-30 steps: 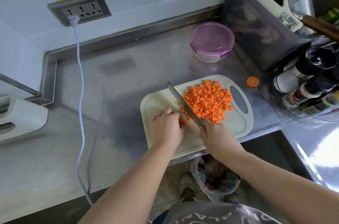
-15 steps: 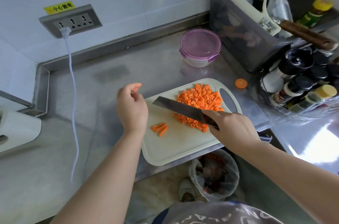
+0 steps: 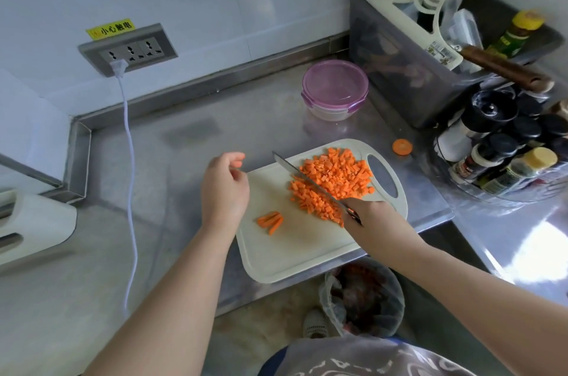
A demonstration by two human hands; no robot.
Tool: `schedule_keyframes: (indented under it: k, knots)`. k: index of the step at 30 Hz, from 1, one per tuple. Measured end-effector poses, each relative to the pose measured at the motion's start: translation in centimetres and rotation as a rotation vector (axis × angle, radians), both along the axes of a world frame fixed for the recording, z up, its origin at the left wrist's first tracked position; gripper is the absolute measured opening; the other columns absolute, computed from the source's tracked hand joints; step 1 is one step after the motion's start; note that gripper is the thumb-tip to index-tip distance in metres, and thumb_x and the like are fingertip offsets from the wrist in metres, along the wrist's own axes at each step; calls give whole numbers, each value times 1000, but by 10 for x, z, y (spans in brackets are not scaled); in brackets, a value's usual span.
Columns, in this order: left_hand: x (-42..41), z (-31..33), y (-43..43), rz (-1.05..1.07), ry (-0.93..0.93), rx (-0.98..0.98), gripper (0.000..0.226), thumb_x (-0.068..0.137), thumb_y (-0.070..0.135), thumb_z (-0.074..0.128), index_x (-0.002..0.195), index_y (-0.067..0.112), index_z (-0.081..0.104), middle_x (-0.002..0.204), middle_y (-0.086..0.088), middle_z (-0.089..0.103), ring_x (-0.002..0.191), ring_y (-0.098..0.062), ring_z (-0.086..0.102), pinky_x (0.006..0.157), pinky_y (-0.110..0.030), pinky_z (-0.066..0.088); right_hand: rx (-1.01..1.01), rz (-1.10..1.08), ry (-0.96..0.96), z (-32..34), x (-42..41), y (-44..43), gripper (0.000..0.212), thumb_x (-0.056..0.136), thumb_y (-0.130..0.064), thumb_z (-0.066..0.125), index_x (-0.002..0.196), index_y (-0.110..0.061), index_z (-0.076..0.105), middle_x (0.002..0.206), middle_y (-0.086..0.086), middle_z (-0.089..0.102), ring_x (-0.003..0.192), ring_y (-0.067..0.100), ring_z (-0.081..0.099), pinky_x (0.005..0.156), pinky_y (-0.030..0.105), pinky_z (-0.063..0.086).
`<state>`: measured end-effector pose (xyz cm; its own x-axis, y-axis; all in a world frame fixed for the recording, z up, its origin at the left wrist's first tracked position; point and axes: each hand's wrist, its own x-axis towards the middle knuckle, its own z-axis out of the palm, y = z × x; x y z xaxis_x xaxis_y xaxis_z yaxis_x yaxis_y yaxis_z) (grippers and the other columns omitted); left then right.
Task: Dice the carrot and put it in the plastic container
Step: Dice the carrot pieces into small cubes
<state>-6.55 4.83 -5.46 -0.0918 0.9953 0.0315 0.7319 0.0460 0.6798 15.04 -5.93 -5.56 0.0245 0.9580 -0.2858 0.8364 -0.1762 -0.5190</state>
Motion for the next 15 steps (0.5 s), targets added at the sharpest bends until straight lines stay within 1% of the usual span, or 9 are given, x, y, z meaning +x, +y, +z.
schedule_keyframes:
  k: [1, 2, 3, 4, 5, 7, 11, 13, 15]
  knots:
    - [-3, -6, -5, -38, 32, -64, 32, 86, 2, 51, 113, 14, 64, 111, -4, 63, 97, -20, 60, 78, -19, 38, -9, -15, 34, -1, -4, 0, 21, 100, -24, 42, 93, -27, 61, 68, -3, 54, 58, 15, 45, 56, 29, 38]
    - [-5, -13, -11, -116, 103, -148, 30, 87, 11, 56, 115, 17, 63, 115, -2, 63, 102, -20, 60, 81, -23, 41, -20, -18, 53, 0, -8, -1, 26, 99, -22, 42, 76, -30, 52, 63, -4, 48, 57, 16, 42, 55, 30, 35]
    - [-5, -19, -18, -223, 221, -228, 32, 86, 22, 61, 118, 21, 60, 120, 2, 60, 107, -18, 59, 85, -26, 43, -22, -15, 71, -1, -12, -1, 32, 98, -20, 43, 68, -31, 41, 61, -4, 43, 57, 16, 40, 54, 30, 32]
    - [-4, -25, -24, -329, 357, -283, 39, 84, 34, 63, 121, 24, 58, 124, 5, 56, 112, -18, 56, 90, -30, 44, -17, -7, 88, -2, -16, -1, 35, 97, -17, 44, 65, -30, 35, 61, -3, 41, 58, 17, 39, 54, 30, 30]
    - [-2, -28, -30, -407, 479, -307, 44, 83, 42, 63, 123, 25, 56, 126, 6, 53, 115, -18, 54, 93, -32, 43, -8, 2, 103, -3, -20, -1, 34, 95, -14, 45, 65, -27, 36, 63, -2, 41, 60, 18, 39, 55, 30, 29]
    - [0, -31, -36, -459, 600, -281, 45, 83, 47, 62, 122, 24, 55, 124, 5, 51, 114, -20, 54, 94, -34, 43, 6, 13, 117, -5, -27, -1, 26, 93, -11, 46, 68, -18, 42, 65, 1, 41, 63, 20, 39, 55, 30, 27]
    - [1, -35, -36, -441, 554, -265, 32, 88, 45, 57, 108, 20, 60, 113, 2, 59, 103, -23, 59, 87, -37, 47, -71, 21, 125, -11, -38, -2, 34, 94, -12, 44, 64, -19, 30, 62, 1, 34, 55, 13, 31, 51, 27, 23]
    - [2, -35, -37, -444, 515, -300, 26, 89, 41, 57, 102, 19, 59, 109, 1, 61, 97, -24, 61, 81, -37, 50, -109, 19, 124, -14, -42, -2, 35, 95, -14, 43, 63, -21, 31, 62, -1, 37, 56, 13, 34, 51, 28, 25]
    - [5, -36, -38, -445, 495, -316, 22, 88, 33, 59, 104, 19, 58, 109, 1, 60, 96, -23, 61, 78, -37, 52, -145, 22, 109, -17, -44, -4, 34, 97, -18, 42, 65, -27, 35, 65, -3, 44, 59, 14, 41, 52, 27, 30]
